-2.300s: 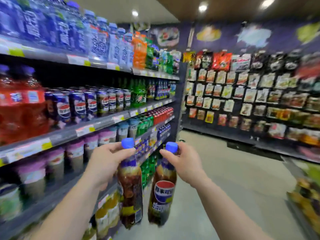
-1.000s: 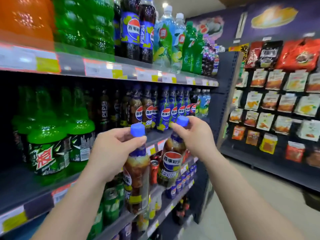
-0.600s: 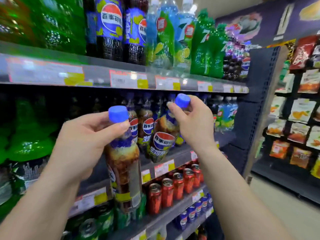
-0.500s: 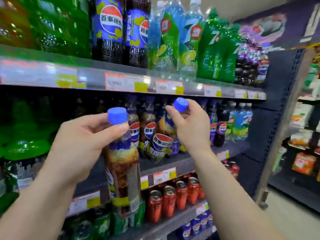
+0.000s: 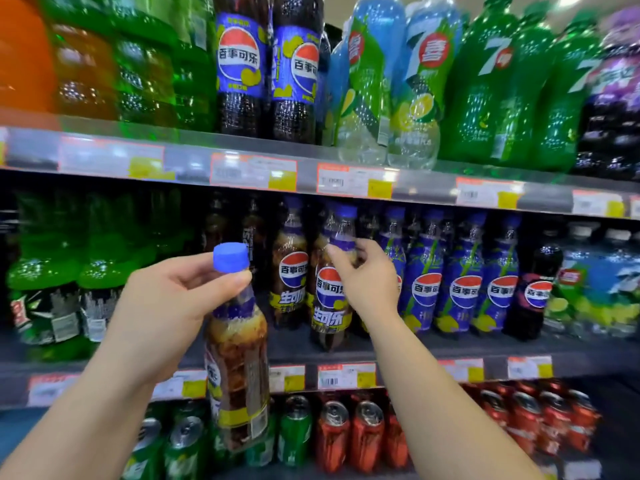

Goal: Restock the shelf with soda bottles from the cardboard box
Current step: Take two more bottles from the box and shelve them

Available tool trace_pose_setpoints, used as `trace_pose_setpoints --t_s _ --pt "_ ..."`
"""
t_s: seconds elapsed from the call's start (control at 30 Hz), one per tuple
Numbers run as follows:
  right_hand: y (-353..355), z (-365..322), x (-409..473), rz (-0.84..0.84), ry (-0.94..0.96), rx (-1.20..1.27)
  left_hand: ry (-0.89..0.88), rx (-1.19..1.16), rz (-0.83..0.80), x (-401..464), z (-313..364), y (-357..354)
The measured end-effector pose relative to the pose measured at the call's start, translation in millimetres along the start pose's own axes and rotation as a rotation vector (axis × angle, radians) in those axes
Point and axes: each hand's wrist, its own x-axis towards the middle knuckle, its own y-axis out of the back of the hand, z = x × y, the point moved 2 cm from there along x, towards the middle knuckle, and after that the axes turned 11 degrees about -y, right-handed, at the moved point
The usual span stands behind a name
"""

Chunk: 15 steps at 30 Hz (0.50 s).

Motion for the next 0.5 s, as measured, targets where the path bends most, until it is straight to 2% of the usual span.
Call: trace_pose_setpoints --t_s 0.1,0.27,0.37,0.5 --pt "-2.6 12.7 -8.1 -0.034 -0.005 0.002 -0.007 0.029 0.028 -3.9 0.5 -1.9" --pt "-17.3 67.2 -38.2 -0.150 -0.131 -0.232 -0.006 0.042 0.048 -8.6 -1.6 -4.4" --pt "-17.5 79.8 -38.6 -0.188 -0.179 -0.203 -0.022 0.034 0.048 -9.7 -1.2 -10.5" --pt "-12.4 81.5 -38.2 -0.184 -0.153 -0.176 -0.056 0.028 0.052 2.8 4.3 -18.0"
